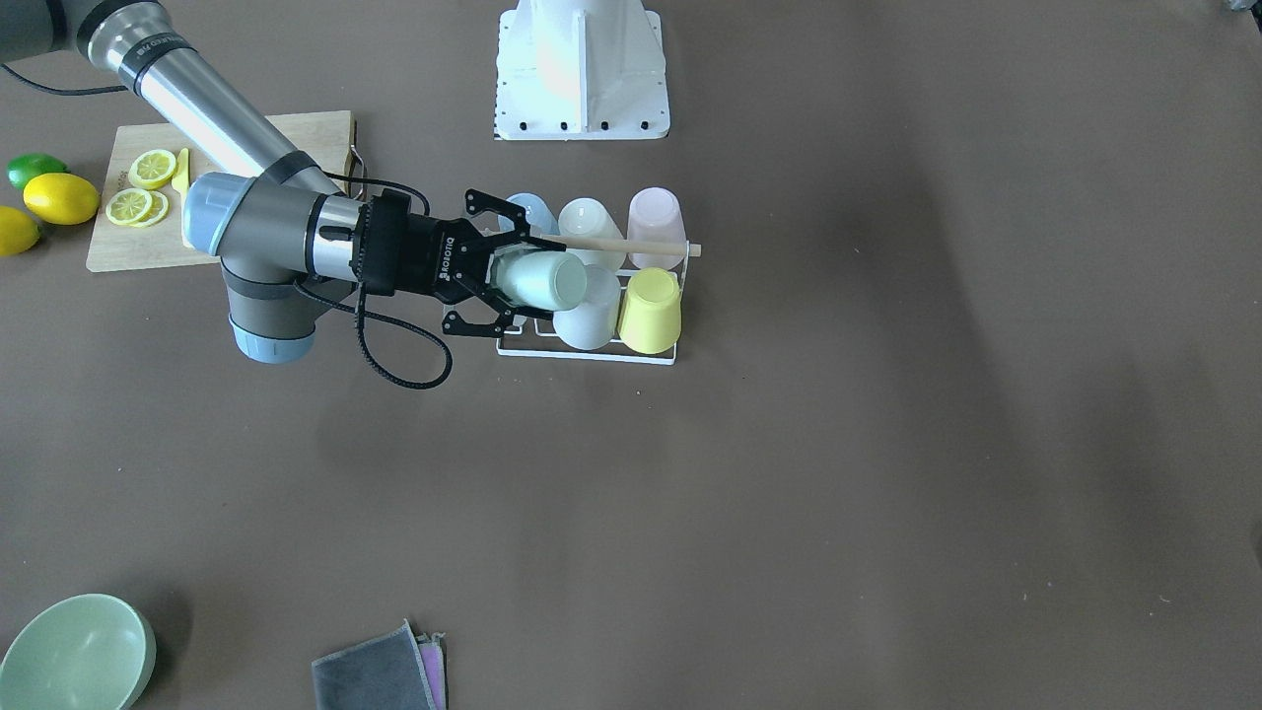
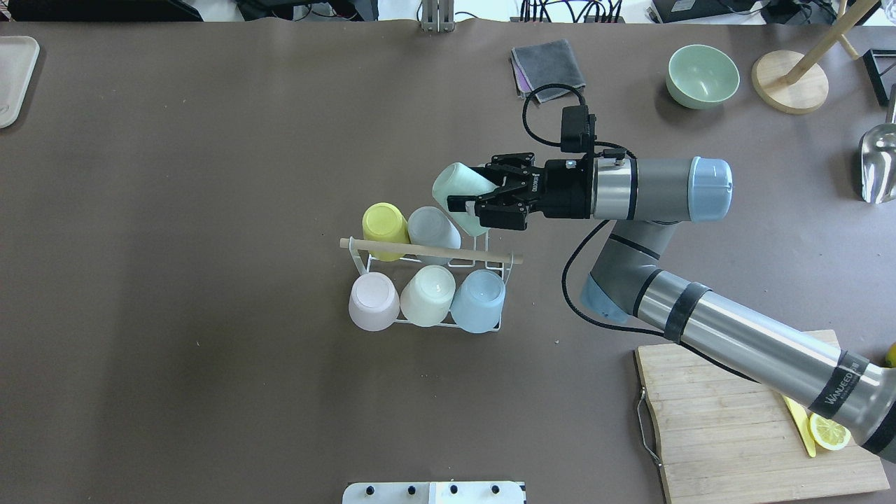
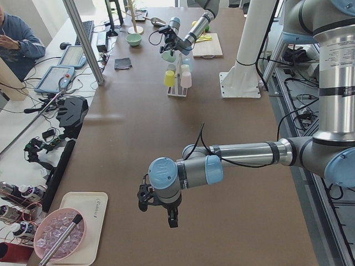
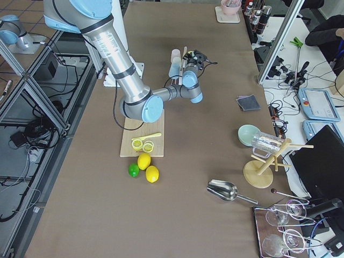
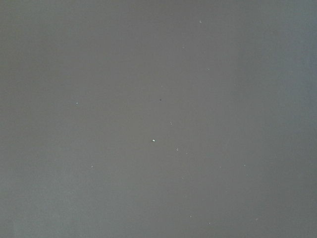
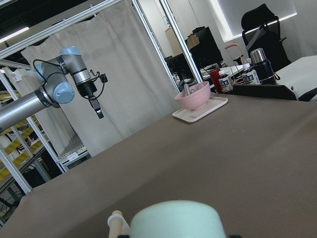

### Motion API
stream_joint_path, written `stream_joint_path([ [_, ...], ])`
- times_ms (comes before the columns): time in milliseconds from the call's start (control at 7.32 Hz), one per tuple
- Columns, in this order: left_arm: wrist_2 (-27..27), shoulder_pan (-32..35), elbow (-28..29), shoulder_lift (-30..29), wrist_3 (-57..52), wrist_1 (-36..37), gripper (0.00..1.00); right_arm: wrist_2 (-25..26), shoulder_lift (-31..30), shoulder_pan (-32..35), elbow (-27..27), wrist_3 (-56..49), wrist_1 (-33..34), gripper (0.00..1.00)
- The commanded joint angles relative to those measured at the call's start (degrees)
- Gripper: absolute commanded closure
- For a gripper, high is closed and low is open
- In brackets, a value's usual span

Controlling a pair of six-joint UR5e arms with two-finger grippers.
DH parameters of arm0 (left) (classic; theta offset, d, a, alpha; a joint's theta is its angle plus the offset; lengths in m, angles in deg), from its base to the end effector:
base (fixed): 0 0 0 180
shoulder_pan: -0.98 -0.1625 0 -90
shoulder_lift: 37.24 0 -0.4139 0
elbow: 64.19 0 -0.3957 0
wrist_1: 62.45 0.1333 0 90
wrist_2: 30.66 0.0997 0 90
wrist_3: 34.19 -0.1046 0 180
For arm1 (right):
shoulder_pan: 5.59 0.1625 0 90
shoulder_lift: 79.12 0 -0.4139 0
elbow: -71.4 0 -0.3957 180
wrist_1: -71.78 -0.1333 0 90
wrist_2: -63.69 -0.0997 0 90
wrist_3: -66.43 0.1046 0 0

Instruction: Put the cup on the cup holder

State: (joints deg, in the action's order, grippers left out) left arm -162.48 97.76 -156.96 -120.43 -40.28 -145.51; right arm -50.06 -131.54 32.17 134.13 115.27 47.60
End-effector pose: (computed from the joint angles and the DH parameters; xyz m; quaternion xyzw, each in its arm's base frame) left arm -0.1137 -0.4182 0.6969 -0.0490 0.3630 -0.0397 0.9296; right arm -0.4693 -0.4788 0.2833 0.4764 -0.7295 -0.1955 0.4501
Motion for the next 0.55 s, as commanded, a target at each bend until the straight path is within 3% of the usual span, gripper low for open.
stream_joint_path([
  [0, 0.3, 0.1, -1.2, 0.2, 0.4, 0.0, 0.01, 0.0, 0.0, -0.1, -0.2, -0.1, -0.1, 1.0],
  [410, 0.2, 0.1, -1.8, 0.8, 0.4, 0.4, 0.01, -0.1, -0.7, 0.0, -0.2, -0.1, -1.7, 1.0],
])
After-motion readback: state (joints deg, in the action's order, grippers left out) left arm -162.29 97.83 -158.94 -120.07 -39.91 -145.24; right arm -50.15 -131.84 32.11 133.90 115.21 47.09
